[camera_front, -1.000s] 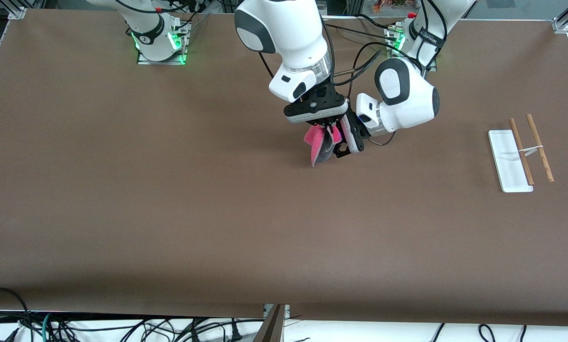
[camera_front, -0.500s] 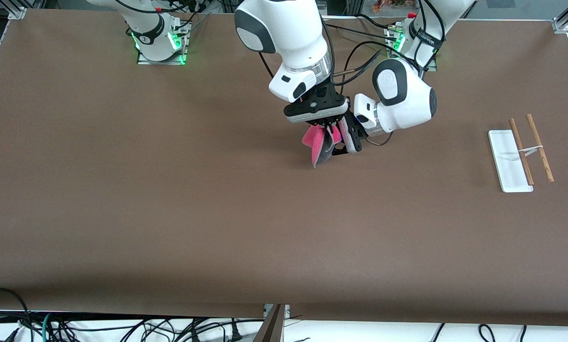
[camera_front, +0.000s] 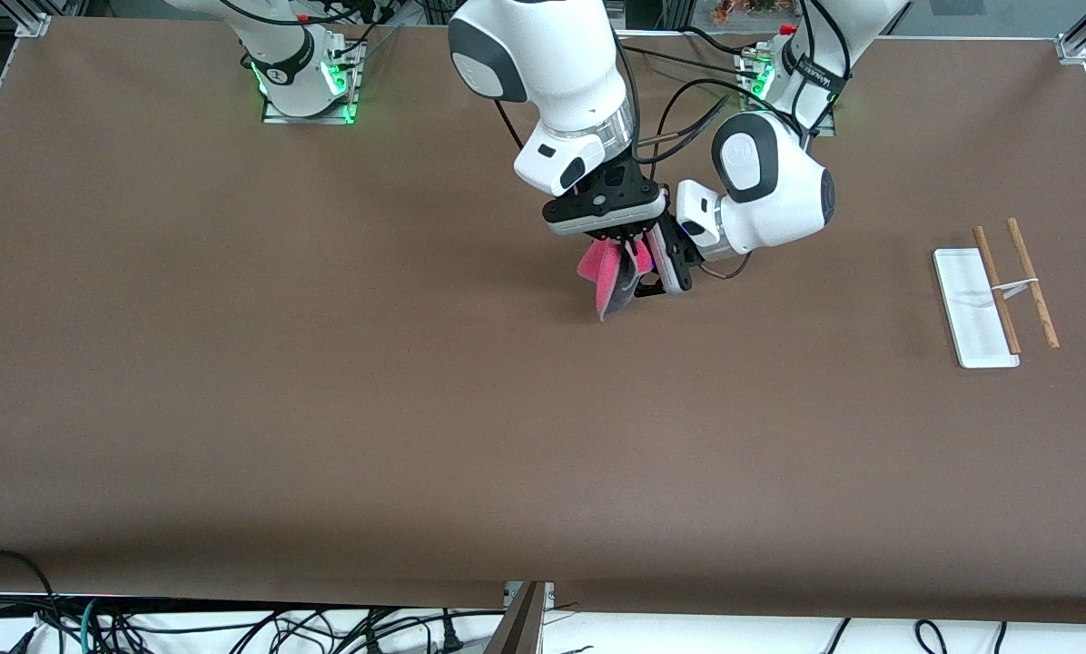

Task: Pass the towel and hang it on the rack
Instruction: 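Grasp the hanging towel with the left gripper below the right gripper, then open the right gripper while the left gripper pulls the towel away, then carry the towel with the left gripper onto the white rack, then release the towel over the dowels and raise the left gripper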

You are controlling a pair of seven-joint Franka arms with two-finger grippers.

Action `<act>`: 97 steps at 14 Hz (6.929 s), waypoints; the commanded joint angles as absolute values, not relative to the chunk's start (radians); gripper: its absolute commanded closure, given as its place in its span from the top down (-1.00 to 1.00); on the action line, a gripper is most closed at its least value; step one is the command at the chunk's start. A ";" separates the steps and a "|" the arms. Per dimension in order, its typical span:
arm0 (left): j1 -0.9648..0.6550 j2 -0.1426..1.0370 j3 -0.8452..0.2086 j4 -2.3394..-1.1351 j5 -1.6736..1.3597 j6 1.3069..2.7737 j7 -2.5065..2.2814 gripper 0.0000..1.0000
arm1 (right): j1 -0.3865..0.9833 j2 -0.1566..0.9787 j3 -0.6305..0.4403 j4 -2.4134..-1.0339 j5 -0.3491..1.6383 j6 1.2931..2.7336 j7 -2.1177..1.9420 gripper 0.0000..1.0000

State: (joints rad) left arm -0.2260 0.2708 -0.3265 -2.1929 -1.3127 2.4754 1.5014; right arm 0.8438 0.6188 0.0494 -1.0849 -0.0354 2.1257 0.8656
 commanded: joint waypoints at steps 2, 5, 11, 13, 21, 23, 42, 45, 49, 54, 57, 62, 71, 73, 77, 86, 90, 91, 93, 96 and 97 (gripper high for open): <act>-0.239 0.287 -0.324 -2.175 -1.344 2.490 1.503 0.54 | 0.851 0.626 0.043 -1.065 -0.041 2.123 0.874 -1.00; -0.239 0.288 -0.324 -2.174 -1.344 2.491 1.503 0.54 | 0.851 0.626 0.043 -1.065 -0.041 2.123 0.874 -1.00; -0.239 0.290 -0.324 -2.172 -1.342 2.490 1.503 -0.13 | 0.851 0.627 0.043 -1.066 -0.043 2.123 0.874 -1.00; -0.239 0.291 -0.324 -2.168 -1.341 2.490 1.503 -0.58 | 0.851 0.627 0.043 -1.066 -0.043 2.123 0.874 -1.00; -0.239 0.291 -0.324 -2.168 -1.339 2.491 1.503 -1.00 | 0.851 0.627 0.043 -1.066 -0.043 2.123 0.874 -1.00; -0.241 0.291 -0.324 -2.168 -1.332 2.497 1.503 -1.00 | 0.850 0.627 0.041 -1.066 -0.043 2.125 0.873 -1.00; -0.094 0.190 -0.273 -2.187 -0.903 2.421 1.517 -1.00 | 0.818 0.620 0.034 -1.066 -0.046 2.106 0.830 1.00; 0.058 0.161 -0.256 -2.175 -0.663 2.335 1.525 -1.00 | 0.761 0.598 0.032 -1.066 -0.048 2.014 0.689 1.00; 0.325 0.286 -0.256 -1.993 -0.451 2.112 1.792 -1.00 | 0.661 0.562 0.012 -1.066 -0.046 1.869 0.473 1.00; 0.578 0.437 -0.256 -1.750 -0.236 1.895 2.064 -1.00 | 0.560 0.525 -0.046 -1.069 -0.045 1.691 0.317 1.00; 0.710 0.507 -0.256 -1.682 -0.238 1.893 2.311 -1.00 | 0.554 0.496 -0.158 -1.069 -0.043 1.657 0.275 1.00; 0.862 0.581 -0.250 -1.519 -0.196 1.720 2.491 -1.00 | 0.540 0.488 -0.311 -1.071 -0.037 1.646 0.238 1.00; 1.057 0.718 -0.250 -1.444 -0.203 1.704 2.652 1.00 | 0.119 0.187 -0.052 -1.468 -0.041 1.652 0.210 1.00; 1.051 0.719 -0.250 -1.402 -0.204 1.707 2.651 1.00 | 0.055 0.125 -0.026 -1.552 -0.041 1.660 0.195 1.00; 1.080 0.808 -0.245 -1.244 -0.203 1.712 2.652 1.00 | 0.013 0.069 -0.015 -1.566 -0.040 1.643 0.163 1.00; 1.083 0.776 -0.259 -1.089 -0.212 1.740 2.455 1.00 | -0.017 0.046 0.038 -1.555 -0.075 1.635 0.101 1.00; 0.970 0.772 -0.267 -0.973 -0.201 1.741 2.320 1.00 | -0.017 0.055 0.026 -1.537 -0.083 1.623 -0.059 1.00; 0.947 0.755 -0.265 -0.966 -0.198 1.741 2.266 1.00 | -0.017 0.057 0.028 -1.536 -0.080 1.621 -0.061 1.00; 0.884 0.724 -0.259 -0.971 -0.161 1.738 2.113 1.00 | -0.015 0.063 0.028 -1.526 -0.074 1.617 -0.060 1.00; 0.781 0.628 -0.271 -0.995 -0.020 1.697 1.808 1.00 | -0.012 0.072 0.028 -1.522 -0.072 1.618 -0.060 1.00; 0.728 0.602 -0.272 -1.003 0.023 1.678 1.731 1.00 | -0.012 0.077 0.029 -1.511 -0.072 1.618 -0.060 1.00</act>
